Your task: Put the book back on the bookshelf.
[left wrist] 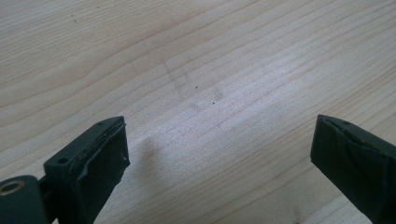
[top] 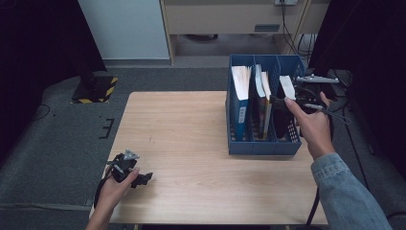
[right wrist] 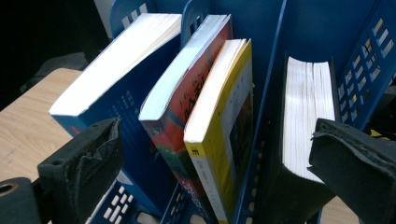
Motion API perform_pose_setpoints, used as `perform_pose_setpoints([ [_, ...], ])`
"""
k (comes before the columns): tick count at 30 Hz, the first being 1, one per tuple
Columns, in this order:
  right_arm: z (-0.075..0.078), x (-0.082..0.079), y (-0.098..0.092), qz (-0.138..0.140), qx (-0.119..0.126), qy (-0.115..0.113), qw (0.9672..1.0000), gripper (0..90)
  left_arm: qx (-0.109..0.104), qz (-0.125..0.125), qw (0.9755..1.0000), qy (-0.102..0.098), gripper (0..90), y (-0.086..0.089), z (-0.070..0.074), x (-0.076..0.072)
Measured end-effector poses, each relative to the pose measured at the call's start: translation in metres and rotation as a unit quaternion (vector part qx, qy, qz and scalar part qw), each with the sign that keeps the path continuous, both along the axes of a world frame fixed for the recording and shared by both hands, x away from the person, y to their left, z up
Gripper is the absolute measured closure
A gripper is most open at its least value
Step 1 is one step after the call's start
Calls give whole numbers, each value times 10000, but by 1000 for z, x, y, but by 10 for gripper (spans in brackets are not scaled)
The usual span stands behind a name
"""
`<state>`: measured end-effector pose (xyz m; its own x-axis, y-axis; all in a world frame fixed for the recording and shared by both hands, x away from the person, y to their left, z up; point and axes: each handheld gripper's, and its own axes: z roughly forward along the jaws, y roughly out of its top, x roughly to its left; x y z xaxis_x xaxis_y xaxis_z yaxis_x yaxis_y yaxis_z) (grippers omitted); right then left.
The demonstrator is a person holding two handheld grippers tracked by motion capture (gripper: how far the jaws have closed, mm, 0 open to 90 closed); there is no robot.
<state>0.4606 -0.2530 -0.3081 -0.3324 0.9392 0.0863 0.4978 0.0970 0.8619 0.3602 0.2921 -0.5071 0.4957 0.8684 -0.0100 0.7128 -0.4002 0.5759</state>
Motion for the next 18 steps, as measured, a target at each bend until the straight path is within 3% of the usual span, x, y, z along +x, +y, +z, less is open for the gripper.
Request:
perform_pose_setpoints([
  [8, 0, -13, 1, 104, -67, -112, 9999, 37, 9, -35, 10000, 23, 38, -2, -1, 0],
  [18, -10, -27, 7, 368, -128, -29, 9992, 41, 84, -26, 9999, 56, 38, -2, -2, -1],
])
